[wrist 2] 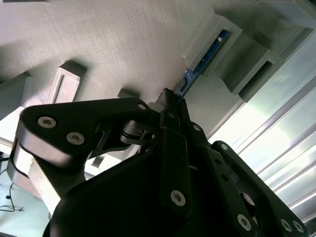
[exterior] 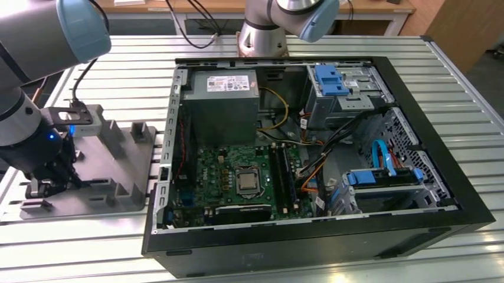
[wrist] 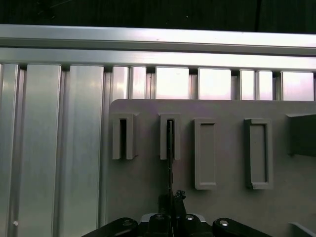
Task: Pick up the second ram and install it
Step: 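Pick up the second ram and move it above second insertion slot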
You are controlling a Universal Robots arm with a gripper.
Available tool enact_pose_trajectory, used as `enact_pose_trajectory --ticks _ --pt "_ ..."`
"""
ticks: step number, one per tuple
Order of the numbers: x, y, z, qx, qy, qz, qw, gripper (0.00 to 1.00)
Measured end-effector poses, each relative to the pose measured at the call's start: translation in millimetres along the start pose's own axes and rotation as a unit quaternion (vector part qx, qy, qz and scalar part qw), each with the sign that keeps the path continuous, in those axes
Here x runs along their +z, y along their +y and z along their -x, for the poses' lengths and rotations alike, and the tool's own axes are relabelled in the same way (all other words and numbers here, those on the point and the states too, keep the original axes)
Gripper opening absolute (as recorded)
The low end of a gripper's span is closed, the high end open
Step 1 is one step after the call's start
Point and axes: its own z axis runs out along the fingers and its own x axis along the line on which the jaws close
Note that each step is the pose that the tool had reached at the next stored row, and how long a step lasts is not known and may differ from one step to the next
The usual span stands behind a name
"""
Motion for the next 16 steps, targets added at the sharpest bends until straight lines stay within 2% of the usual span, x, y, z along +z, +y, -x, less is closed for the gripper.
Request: enact_pose_trajectory --ticks 12,16 --pt "-0.5 0.1 0.0 0.000 -0.0026 0.0000 1.0000 0.14" --pt "-7.9 0.3 0.2 0.000 -0.0026 0.0000 1.0000 0.14"
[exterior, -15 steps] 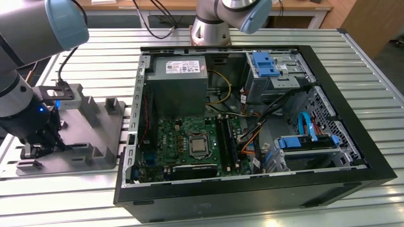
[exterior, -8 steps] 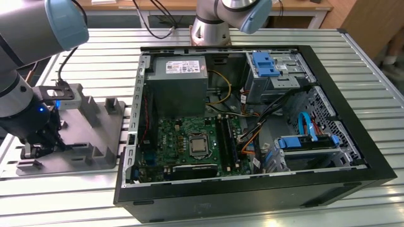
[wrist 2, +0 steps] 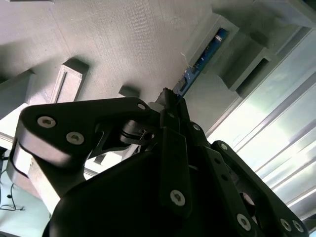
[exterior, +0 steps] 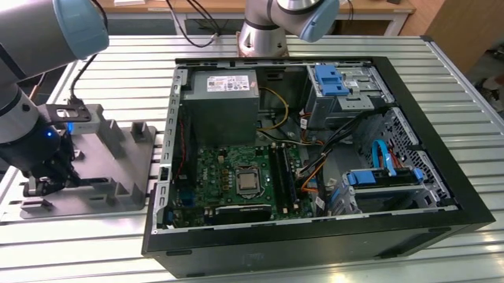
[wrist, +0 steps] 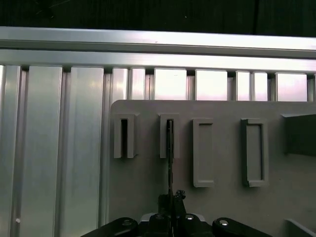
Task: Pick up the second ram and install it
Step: 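Pick up the second ram and move it above second insertion slot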
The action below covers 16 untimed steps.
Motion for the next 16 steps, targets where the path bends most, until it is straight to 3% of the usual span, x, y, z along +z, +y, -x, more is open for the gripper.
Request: enact_pose_trajectory --ticks 1,2,16 --pt "-2.6 0.1 0.1 0.000 0.0000 0.0000 1.0000 0.14" --pt "-15.3 0.6 0.5 0.000 -0.0001 0.0000 1.0000 0.14" --pt "-38.5 1.6 1.2 0.000 -0.0003 0.0000 1.0000 0.14"
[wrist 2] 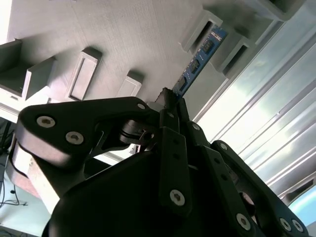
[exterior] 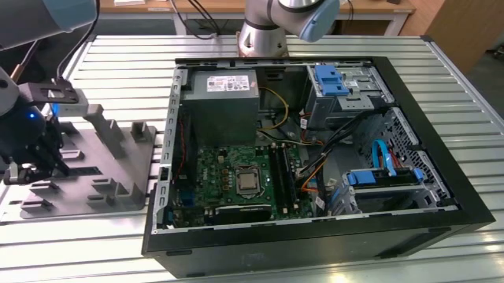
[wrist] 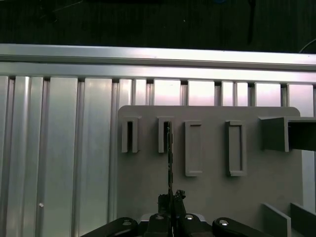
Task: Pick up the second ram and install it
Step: 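Pick up the second ram and move it above second insertion slot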
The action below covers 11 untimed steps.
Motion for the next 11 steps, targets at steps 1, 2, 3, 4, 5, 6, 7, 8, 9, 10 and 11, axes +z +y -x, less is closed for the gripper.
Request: enact_pose_trajectory --ticks 1,2,3,4,5,6,7,8,9,10,11 --pt "-1.3 0.1 0.0 0.000 0.0000 0.0000 1.0000 0.14" --pt "-2.5 0.1 0.1 0.000 0.0000 0.0000 1.0000 0.14" --pt "-3.7 0.2 0.1 0.000 -0.0001 0.0000 1.0000 0.14" --pt "-5.0 0.2 0.1 0.000 -0.0002 0.0000 1.0000 0.14" --pt "-6.3 0.3 0.2 0.000 -0.0003 0.0000 1.0000 0.14" --pt "-7.8 0.3 0.2 0.000 -0.0004 0.0000 1.0000 0.14" --pt "-9.4 0.4 0.3 0.000 -0.0004 0.0000 1.0000 0.14" --pt "-10.9 0.4 0.3 0.000 -0.0005 0.0000 1.0000 0.14" --pt "-12.5 0.5 0.4 0.000 -0.0005 0.0000 1.0000 0.14" --pt "-14.2 0.6 0.4 0.000 -0.0006 0.0000 1.0000 0.14" --pt "-15.9 0.7 0.5 0.000 -0.0006 0.0000 1.0000 0.14"
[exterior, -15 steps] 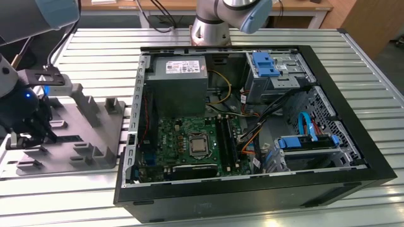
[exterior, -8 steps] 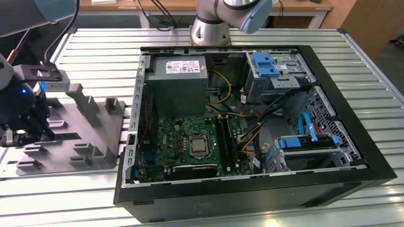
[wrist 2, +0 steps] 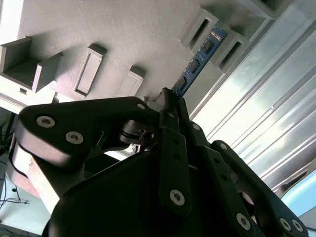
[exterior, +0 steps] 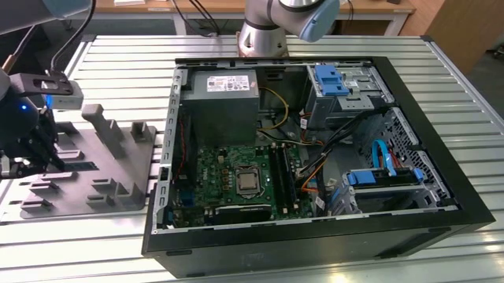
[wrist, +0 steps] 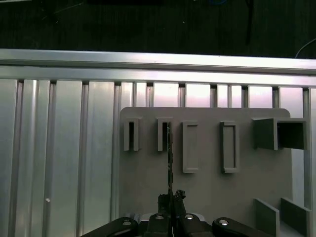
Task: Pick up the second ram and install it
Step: 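Pick up the second ram and move it above second insertion slot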
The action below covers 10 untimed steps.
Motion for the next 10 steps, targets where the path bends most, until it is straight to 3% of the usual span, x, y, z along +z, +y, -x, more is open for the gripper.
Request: enact_pose_trajectory --ticks 10 --pt "-13.3 0.5 0.4 0.000 -0.0008 0.0000 1.0000 0.14"
